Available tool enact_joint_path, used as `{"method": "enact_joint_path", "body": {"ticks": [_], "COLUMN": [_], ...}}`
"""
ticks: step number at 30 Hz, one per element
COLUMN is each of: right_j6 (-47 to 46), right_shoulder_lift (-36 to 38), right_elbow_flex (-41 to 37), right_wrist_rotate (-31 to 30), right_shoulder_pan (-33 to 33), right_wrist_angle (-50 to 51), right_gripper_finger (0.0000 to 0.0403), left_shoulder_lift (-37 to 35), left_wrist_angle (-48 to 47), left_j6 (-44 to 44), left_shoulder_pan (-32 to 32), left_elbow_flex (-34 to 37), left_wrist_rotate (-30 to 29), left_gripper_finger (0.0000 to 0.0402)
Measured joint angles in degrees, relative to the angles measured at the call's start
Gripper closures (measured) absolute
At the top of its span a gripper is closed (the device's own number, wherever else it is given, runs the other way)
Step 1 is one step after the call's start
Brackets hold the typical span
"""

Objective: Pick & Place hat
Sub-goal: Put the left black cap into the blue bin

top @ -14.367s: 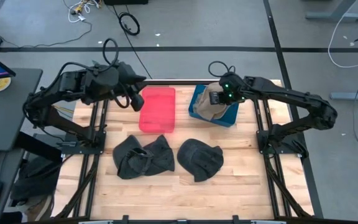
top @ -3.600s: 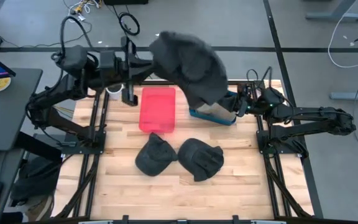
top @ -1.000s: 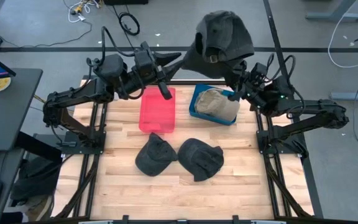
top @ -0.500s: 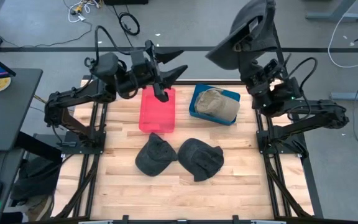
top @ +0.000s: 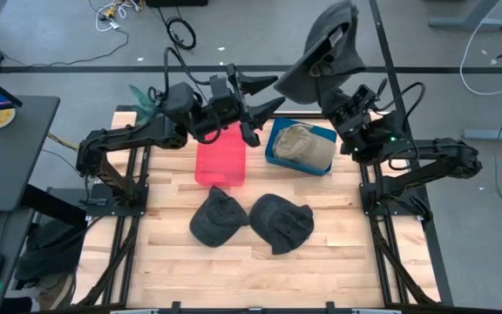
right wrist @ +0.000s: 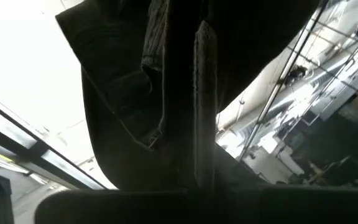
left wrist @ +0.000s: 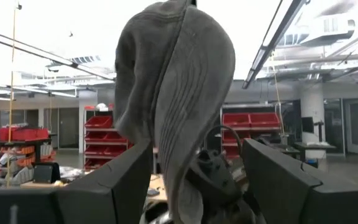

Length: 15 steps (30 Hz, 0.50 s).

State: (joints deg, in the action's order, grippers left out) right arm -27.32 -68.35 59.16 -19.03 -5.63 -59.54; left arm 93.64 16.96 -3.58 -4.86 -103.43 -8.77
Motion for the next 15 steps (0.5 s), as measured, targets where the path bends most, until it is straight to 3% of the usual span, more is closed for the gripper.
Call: {"method": "enact_joint_path", "body": {"ticks": [15], "right_j6": [-5.48], "right_shoulder_lift": [-1.82], "right_elbow_flex": [0.00], "right_wrist_rotate": [2.26], "right_shoulder_pan": [0.00], "right_wrist_angle": [-2.71], "right_gripper_finger": [0.0401], "left_shoulder_lift": [0.97], "left_wrist_angle": [1.24], "left_j6": [-0.08], "left_shoulder_pan": [0.23], "left_elbow_flex": [-0.05], "left_wrist_rotate": [-0.59], "left_gripper_finger": [0.0151]}}
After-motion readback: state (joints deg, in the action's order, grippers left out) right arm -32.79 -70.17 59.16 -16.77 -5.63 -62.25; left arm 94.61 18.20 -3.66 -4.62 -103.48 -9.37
